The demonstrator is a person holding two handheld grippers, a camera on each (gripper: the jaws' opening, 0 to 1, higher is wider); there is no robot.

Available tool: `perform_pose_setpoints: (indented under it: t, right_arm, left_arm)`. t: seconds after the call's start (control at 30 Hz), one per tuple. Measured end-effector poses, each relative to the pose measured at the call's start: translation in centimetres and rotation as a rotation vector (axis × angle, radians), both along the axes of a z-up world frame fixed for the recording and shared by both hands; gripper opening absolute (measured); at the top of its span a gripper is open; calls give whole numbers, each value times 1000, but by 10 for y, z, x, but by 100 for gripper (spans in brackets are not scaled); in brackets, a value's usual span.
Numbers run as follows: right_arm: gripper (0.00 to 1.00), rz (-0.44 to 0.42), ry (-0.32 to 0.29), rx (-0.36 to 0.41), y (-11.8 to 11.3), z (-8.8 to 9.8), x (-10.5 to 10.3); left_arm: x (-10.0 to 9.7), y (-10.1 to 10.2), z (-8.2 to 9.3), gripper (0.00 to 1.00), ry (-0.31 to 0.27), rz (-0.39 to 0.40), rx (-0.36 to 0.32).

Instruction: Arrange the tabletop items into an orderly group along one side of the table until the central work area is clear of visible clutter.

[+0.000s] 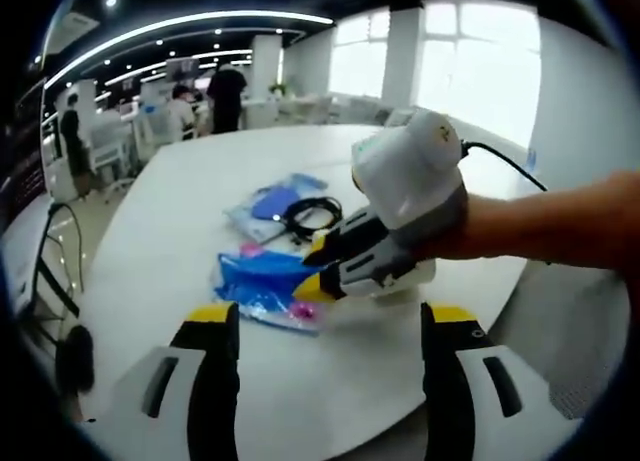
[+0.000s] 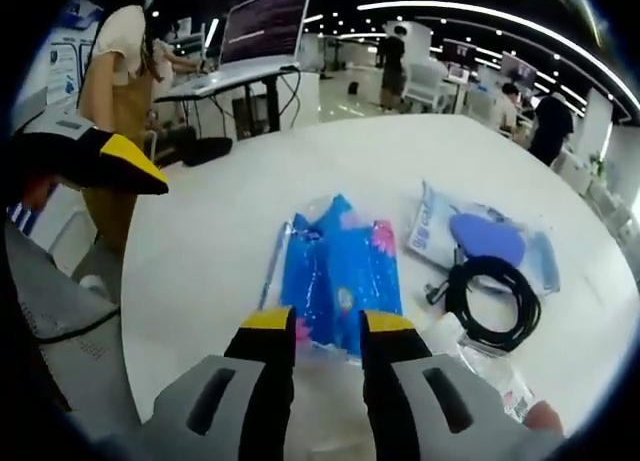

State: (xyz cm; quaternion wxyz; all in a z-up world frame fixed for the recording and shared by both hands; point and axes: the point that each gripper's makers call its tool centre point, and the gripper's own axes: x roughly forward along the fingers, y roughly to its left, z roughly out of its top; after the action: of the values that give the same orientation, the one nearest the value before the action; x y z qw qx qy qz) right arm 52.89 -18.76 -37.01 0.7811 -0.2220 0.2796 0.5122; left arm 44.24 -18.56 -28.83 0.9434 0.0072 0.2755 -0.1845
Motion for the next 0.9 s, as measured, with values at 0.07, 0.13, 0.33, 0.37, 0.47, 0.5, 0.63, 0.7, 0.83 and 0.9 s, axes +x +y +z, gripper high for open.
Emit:
perform_pose_setpoints:
  t: [0.07,0.13,0.33,0.37,0.47,0.5,0.63,0.7,0.83,0.9]
  right_arm:
    - [24,7,-5,-6,0,0,0]
    - [23,16,-14,-14,0,-1,1]
    - [20,25,-28,-30,-1,-3,3]
    - [19,25,-29,-30,-1,-3,4]
    - [15,29,-34,-38,-1,-3,5]
    - [15,28,-34,-40,-1,-4,5]
    - [12,30,-32,-41,-1,-5,5]
    - [11,31,-33,-46,-2,-5,5]
    - [6,40,-36,-51,-2,-5,5]
    - [5,45,-37,-51,-2,-6,5]
  left_arm:
    - [1,0,0,72,0,1,-1]
    - [1,0,0,72,0,3,0]
    - [1,0,-1,72,5,6,0]
    - [0,0,-1,72,7,7,-1]
    - [0,1,-1,73,9,8,0]
    - [0,1,-1,73,9,9,-1]
    - [0,1,-1,72,7,7,-2]
    - [-1,0,-2,72,9,6,0]
    - [-1,1,-2,72,12,6,-1]
    - [-1,1,-2,72,13,7,-2]
